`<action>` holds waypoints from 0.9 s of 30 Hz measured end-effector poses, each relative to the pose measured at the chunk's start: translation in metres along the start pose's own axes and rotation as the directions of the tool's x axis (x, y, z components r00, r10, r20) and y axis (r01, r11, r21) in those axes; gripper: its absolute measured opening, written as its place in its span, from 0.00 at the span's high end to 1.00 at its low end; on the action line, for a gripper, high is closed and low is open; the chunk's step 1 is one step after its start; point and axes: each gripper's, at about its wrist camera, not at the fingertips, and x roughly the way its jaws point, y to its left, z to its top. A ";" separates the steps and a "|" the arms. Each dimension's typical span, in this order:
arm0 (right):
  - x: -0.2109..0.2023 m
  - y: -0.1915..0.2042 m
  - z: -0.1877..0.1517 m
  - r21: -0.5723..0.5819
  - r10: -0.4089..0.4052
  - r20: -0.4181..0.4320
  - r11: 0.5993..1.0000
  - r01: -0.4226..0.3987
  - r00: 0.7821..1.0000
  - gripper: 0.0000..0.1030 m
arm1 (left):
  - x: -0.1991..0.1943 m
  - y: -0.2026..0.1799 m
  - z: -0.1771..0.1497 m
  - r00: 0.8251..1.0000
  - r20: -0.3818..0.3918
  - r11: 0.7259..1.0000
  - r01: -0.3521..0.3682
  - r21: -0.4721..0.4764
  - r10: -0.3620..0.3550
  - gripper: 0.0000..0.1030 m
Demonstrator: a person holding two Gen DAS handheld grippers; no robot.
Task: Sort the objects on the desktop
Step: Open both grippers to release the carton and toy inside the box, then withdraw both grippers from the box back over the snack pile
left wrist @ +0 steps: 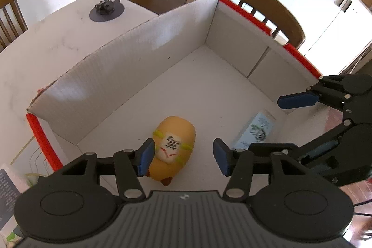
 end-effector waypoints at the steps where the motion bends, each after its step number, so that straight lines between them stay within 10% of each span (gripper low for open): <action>1: -0.002 0.000 -0.001 0.004 0.004 0.005 1.000 -0.005 1.000 0.22 | -0.003 -0.001 0.000 1.000 0.007 1.000 0.003 0.000 -0.003 0.46; 27: -0.070 0.035 -0.026 0.024 0.035 0.146 0.999 -0.039 0.989 0.21 | -0.093 -0.003 -0.060 0.981 0.191 0.998 0.030 -0.050 -0.020 0.45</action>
